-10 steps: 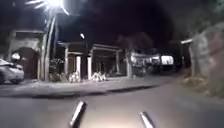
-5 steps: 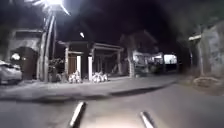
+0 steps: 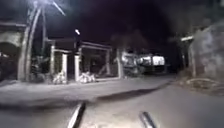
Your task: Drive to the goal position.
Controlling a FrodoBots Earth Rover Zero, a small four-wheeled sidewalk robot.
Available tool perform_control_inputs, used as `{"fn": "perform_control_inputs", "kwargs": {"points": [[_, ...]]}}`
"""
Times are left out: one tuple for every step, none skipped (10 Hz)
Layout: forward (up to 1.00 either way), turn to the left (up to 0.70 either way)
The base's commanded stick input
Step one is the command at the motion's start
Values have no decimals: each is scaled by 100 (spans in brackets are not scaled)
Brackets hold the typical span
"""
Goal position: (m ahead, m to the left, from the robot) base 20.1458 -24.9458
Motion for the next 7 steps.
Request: {"fn": "perform_control_inputs", "kwargs": {"points": [[100,-38],[100,-38],[100,2],[100,2],[100,2],[100,2],[100,2]]}}
